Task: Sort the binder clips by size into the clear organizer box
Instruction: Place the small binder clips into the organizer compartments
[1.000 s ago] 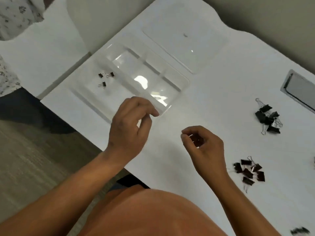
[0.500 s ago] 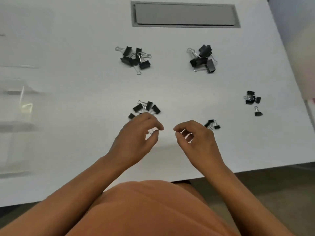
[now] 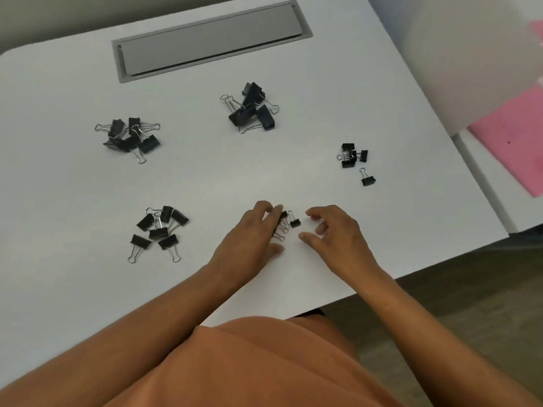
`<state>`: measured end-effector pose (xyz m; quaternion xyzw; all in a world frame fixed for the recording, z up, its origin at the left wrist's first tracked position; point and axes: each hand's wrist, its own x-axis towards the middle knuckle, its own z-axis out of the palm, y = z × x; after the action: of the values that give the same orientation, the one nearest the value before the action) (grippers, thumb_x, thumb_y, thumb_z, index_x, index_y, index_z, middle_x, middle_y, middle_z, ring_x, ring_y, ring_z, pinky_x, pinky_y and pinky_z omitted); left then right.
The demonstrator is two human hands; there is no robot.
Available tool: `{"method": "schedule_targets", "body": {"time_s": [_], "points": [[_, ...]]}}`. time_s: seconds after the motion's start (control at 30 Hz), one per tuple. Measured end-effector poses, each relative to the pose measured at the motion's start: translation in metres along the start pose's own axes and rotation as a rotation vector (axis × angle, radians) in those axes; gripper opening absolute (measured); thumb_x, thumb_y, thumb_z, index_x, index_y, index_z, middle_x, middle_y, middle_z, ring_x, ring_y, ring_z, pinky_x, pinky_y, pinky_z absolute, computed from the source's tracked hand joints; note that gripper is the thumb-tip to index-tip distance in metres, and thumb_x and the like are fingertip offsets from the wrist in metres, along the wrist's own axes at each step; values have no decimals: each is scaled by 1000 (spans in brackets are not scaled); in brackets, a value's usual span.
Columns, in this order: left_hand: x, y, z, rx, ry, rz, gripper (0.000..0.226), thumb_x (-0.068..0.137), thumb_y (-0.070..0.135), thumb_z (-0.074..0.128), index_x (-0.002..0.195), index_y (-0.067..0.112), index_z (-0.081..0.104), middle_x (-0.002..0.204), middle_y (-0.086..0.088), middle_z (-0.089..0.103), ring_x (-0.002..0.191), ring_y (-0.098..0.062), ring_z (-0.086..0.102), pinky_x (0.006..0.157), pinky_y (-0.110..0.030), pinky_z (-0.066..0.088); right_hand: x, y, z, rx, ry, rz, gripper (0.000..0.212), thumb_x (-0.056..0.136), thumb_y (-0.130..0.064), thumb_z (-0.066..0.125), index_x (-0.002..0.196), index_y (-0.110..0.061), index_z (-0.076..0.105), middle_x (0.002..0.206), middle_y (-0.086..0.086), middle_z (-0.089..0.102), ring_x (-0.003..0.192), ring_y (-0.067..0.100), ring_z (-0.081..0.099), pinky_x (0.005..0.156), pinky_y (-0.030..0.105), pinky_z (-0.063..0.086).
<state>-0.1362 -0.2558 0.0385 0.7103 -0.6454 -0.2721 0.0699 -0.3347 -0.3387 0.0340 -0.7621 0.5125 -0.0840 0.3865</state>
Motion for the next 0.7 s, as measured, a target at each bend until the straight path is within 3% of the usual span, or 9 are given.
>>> {"method": "schedule_targets", "body": {"time_s": [0.1, 0.17, 0.33, 0.57, 0.7], "points": [[3, 2, 5, -41, -3, -125, 71, 100, 42, 65, 159, 18, 34, 141, -2, 41, 121, -22, 51, 90, -34, 51, 6, -2, 16, -7, 8, -73, 48, 95, -35, 74, 140, -25, 59, 122, -11, 56, 85, 1, 55, 79, 7, 43], [3, 2, 6, -58, -2, -136, 55, 102, 42, 61, 150, 19, 46, 127, -1, 47, 108, -20, 54, 83, -30, 46, 10, -4, 25, -41, 39, -117, 46, 99, -33, 70, 142, -22, 60, 123, -7, 56, 95, 4, 56, 84, 19, 50], [0, -4, 8, -146, 94, -147, 36, 105, 32, 60, 139, 22, 64, 109, 3, 53, 93, -16, 56, 77, -28, 44, 19, -5, 30, -145, 72, -196, 26, 100, -23, 68, 125, -16, 71, 111, -3, 61, 101, 18, 61, 80, 37, 58], [1, -16, 9, -226, 152, -147, 11, 101, 28, 68, 109, 21, 72, 104, 12, 54, 86, -8, 53, 70, -18, 36, 34, -1, 10, -45, -18, -192, 25, 89, -14, 81, 111, -19, 70, 94, -6, 63, 84, 10, 61, 80, 32, 57], [1, -15, 9, -238, 172, -146, 4, 99, 26, 70, 99, 22, 68, 92, 12, 60, 84, -10, 55, 75, -26, 41, 40, -7, 1, 108, -76, -96, 30, 85, -5, 82, 108, -22, 72, 89, -5, 64, 80, 8, 62, 73, 13, 52]]}}
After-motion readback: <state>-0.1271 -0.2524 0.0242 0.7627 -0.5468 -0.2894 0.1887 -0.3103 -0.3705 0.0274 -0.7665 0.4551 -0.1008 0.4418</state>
